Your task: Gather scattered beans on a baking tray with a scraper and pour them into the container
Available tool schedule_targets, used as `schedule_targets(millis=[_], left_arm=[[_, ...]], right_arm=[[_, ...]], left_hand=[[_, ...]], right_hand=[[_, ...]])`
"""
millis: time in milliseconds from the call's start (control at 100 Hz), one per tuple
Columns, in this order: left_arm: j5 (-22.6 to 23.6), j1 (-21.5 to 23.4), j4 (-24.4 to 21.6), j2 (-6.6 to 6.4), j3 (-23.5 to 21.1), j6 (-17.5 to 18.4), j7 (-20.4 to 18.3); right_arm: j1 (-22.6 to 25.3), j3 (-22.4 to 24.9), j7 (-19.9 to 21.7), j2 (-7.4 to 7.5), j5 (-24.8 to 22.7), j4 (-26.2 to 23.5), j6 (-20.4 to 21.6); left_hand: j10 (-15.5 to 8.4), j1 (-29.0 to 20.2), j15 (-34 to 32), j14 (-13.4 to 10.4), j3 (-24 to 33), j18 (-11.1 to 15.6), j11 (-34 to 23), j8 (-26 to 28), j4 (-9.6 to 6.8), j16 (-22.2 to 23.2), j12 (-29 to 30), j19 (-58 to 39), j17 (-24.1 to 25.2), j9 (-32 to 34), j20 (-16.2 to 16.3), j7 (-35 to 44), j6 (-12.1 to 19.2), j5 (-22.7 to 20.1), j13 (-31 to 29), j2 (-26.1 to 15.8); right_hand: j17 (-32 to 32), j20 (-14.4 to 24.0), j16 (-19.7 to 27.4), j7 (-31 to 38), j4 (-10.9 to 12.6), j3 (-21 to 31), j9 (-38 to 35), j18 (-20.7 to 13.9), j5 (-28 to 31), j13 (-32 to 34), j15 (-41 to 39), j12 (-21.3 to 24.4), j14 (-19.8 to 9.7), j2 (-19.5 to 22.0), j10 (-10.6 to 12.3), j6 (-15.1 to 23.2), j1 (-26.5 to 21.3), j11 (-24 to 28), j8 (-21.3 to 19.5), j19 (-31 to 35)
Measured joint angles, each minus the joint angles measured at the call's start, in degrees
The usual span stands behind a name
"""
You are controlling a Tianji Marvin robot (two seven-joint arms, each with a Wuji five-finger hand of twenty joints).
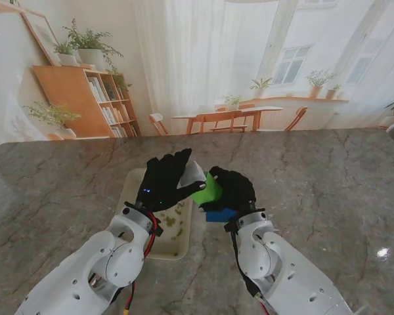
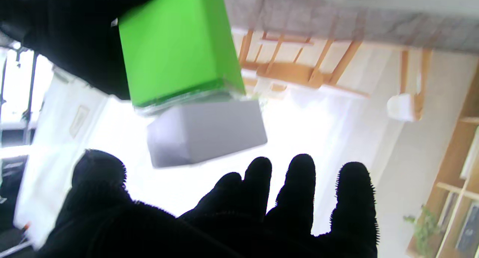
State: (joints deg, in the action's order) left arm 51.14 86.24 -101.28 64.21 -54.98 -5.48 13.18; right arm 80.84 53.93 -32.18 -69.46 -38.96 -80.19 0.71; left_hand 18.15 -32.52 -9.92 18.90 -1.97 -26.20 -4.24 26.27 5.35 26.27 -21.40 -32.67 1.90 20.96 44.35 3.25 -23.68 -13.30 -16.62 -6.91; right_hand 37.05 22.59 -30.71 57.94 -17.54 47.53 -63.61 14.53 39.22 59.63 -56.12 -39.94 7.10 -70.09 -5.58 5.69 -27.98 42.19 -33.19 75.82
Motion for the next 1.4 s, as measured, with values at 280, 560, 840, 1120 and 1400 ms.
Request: schedule_targets(millis=[280,560,840,1120,1400], left_arm=[[3.85,3.23,-0.24,-0.13,-11.81,18.58,-0.75],[2.42,4.19,-0.73,-2.57,-16.47,27.1,-9.98],[6.23,0.26,2.53,-3.8,-13.04,28.89,-9.1],[7.53,-2.51,3.24,-3.8,-11.92,32.48,-9.13],[6.79,-3.27,3.33,-3.87,-11.74,35.28,-10.07]], right_arm=[[-0.43,0.49,0.2,-0.78,3.93,1.44,3.73],[-1.11,1.33,-0.46,-0.91,3.73,3.77,11.09],[-1.3,2.07,3.36,-0.24,4.33,4.07,18.16],[-1.46,2.3,5.5,0.41,4.04,4.07,20.03],[-1.48,2.45,4.93,0.93,0.95,4.07,20.45]], left_hand=[[-4.75,-3.47,2.77,-7.52,-0.03,9.68,1.24,-0.74,-0.06,-5.13,1.41,5.86,-0.05,-6.42,-4.87,-0.97,2.27,3.4,2.4,0.14],[-6.32,-7.31,5.04,-9.2,-0.67,11.31,2.77,-19.24,-0.07,-9.99,5.59,11.55,-0.03,-12.86,-11.17,-4.25,7.29,3.95,6.11,6.66],[-6.32,-9.55,5.11,-9.22,-0.25,11.79,3.35,-26.13,-0.06,-10.52,7.58,11.59,0.05,-13.96,-12.61,-4.47,10.09,3.95,7.46,8.14],[-7.18,-12.64,4.12,-9.85,-0.36,12.5,2.54,-19.72,0.04,-10.51,5.87,6.65,-0.23,-12.91,-14.0,-4.21,12.45,3.95,6.93,10.48],[-11.4,-16.91,-0.79,-14.9,-0.64,15.63,-3.32,13.36,0.32,-4.65,-2.43,-6.21,-9.21,7.86,-11.96,4.14,17.56,-0.14,-10.75,14.27]], right_hand=[[-0.09,-0.66,0.01,0.0,-0.02,-0.13,1.15,-0.72,-1.61,-0.17,1.79,0.09,-0.91,2.03,1.0,0.28,0.2,-0.25,0.0,0.0],[-0.15,-0.66,0.0,0.0,-0.07,-0.13,1.32,-1.38,-2.21,-0.63,3.33,0.1,-2.15,2.92,2.1,0.59,0.58,-1.56,0.0,-0.87],[-0.15,-0.43,-1.22,0.0,-0.54,-0.13,1.32,-1.8,-2.22,-0.63,4.46,0.1,-2.8,2.92,2.7,1.28,0.86,-1.91,0.0,-2.49],[-0.15,0.05,-1.84,0.0,-0.57,-0.13,1.27,-1.8,-2.22,-0.5,5.43,0.1,-3.03,2.92,3.05,1.35,0.86,-2.32,0.0,-3.25],[-0.15,0.07,-1.95,0.0,-0.6,-0.13,1.26,-1.8,-2.22,-0.47,7.1,0.09,-3.58,2.5,3.72,2.89,0.88,-3.08,0.0,-3.38]])
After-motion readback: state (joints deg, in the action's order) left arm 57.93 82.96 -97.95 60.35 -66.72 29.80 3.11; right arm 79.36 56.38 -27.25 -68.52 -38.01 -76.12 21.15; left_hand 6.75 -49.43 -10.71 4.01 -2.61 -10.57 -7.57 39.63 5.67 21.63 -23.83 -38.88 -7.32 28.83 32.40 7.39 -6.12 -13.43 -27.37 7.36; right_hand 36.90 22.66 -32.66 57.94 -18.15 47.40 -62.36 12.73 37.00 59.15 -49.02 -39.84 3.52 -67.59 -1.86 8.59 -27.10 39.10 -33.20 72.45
